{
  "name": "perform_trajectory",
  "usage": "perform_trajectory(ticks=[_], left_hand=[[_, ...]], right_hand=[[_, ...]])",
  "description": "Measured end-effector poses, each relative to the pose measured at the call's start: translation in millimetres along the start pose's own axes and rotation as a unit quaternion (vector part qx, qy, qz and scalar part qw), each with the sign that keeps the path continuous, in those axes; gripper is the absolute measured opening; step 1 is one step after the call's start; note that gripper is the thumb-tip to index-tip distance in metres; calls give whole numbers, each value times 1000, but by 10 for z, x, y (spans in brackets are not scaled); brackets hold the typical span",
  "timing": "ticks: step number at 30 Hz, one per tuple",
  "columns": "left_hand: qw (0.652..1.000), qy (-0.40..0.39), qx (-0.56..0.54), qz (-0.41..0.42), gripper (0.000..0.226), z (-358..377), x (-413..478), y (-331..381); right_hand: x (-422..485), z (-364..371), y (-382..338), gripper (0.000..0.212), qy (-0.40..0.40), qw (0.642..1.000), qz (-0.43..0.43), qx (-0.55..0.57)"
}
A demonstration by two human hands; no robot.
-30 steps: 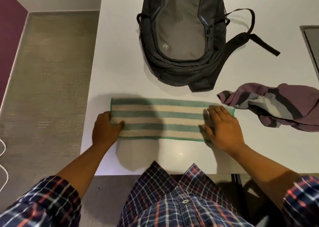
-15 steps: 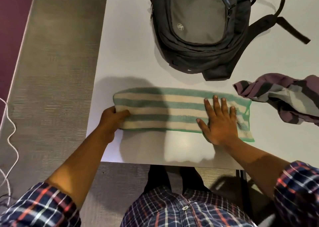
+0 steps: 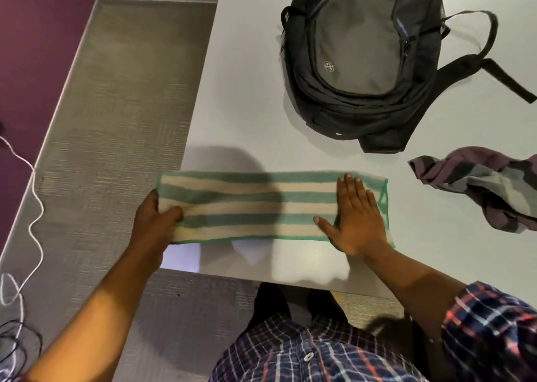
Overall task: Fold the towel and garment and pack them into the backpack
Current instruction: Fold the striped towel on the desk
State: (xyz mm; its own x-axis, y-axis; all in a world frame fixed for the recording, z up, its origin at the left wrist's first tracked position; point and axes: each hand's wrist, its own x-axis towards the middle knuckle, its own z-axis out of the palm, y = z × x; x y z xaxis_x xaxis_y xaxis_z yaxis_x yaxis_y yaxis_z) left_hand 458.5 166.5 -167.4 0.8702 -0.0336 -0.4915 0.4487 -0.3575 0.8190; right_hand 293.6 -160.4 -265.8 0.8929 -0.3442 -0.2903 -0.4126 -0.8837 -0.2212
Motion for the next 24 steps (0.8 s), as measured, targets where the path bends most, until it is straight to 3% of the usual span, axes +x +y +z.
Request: perform_trajectory(ticks=[2,5,7,9,11,14,19,21,24], left_hand=[[1000,0,-13,-4,39,23,-6,-31],[1000,-17,-20,-4,39,97,-26,-46],[999,-19,-25,-4,39,147,-24,-45],[999,-18,-28,-6,36,185,-4,-55],[999,-15,-33,-12,35,212,20,-66],[998,-10,-56,-23,29,228,37,-75],[998,30,-57,-19,26,190,69,-89],[998,38,-51,-24,23,174,75,-104],[998,30,-42,-31,20,180,54,-126]], right_hand=[[2,-111,-21,85,69,994,32,85],[-7,-295,36,47,216,948,142,183],[22,-375,123,40,209,917,269,207],[68,-420,216,41,144,887,362,248],[121,-454,287,34,107,886,365,265],[201,-460,363,31,112,885,331,307],[290,-539,525,23,123,807,368,445],[318,-579,572,18,128,809,377,432],[300,-614,608,22,113,842,374,372]])
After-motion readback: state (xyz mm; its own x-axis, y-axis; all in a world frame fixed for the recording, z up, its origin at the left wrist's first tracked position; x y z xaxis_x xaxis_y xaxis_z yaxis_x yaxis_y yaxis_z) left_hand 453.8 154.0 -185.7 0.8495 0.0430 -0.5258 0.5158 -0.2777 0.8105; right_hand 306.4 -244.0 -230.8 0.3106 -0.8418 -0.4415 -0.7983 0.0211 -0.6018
